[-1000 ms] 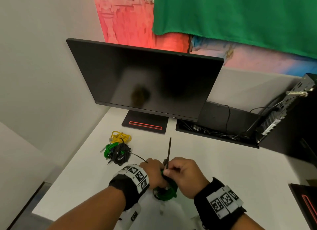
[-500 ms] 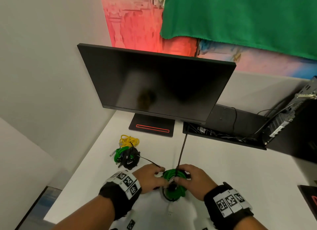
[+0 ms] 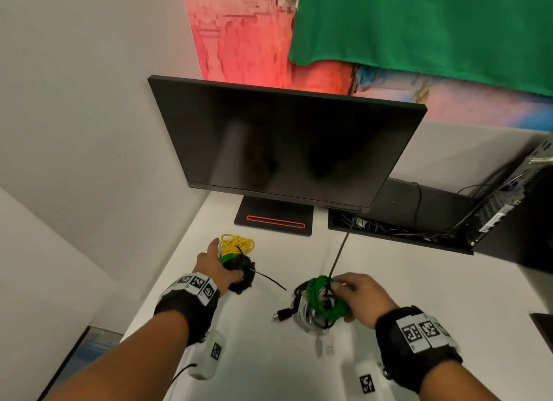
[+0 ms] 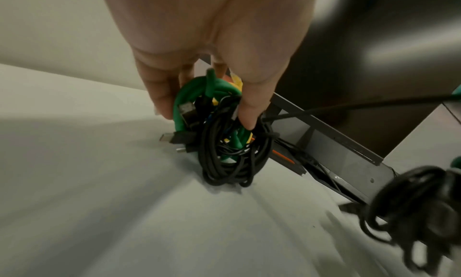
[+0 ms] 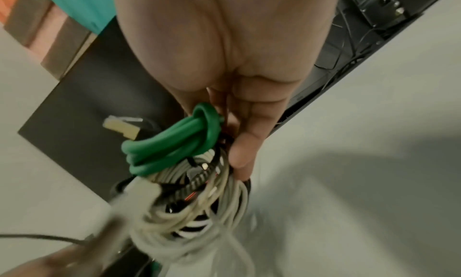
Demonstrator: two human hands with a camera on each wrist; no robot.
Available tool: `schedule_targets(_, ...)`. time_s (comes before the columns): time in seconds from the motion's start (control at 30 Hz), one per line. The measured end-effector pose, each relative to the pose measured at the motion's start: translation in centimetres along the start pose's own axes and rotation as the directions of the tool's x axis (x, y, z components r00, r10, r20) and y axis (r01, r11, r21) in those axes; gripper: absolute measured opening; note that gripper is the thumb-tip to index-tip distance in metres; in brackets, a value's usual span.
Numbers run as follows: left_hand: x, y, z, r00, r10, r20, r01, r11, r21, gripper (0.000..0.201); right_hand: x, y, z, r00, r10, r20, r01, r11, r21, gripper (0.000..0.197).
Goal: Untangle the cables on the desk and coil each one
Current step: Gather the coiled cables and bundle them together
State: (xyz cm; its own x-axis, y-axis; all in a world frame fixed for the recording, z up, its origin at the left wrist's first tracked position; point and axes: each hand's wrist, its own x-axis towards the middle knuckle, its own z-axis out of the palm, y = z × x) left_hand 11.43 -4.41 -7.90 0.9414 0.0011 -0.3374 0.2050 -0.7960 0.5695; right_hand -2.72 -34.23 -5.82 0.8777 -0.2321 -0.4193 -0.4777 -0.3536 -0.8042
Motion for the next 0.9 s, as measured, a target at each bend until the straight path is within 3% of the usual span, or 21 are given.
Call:
schedule_targets(0.17,1.5,0.2,0.5,0.998,0.053,-0.023,-0.052,0.998,0.038,0.083,1.8,-0.8,-0.1,0.987,-0.046,-0.151,0.069,0.986,0.151,0.015)
schedule_targets(0.4,1.4,1.9,2.6,0.987,0.162,-0.026,-0.163,0.986,-0.045,0.075,5.3,-1.1,2.1,0.934,-0.115,-0.338,0.155,0.984,0.093,0.010)
schedule_targets(0.57,2.0,3.1,3.5,0.963,0.267,0.037,-0.266,0.964,-0.011,0.066,6.0,1.0,2.4,0.939,-0.023,-0.342,0.053,0.995,0.080,0.008)
schedule_targets(0.7,2.3,3.4,3.1,0.956,0.289,0.049,-0.293,0.938,0.184,0.064,5.2,2.3,2.1,0.941,-0.003,-0.338,0.044,0.993,0.112,0.008)
schedule_targets(0.9,2.6,3.1,2.8,0.970,0.234,0.064,-0.238,0.969,0.060,0.073,5.3,2.1,1.5,0.965,0.077,-0.252,-0.035,0.986,0.164,0.010)
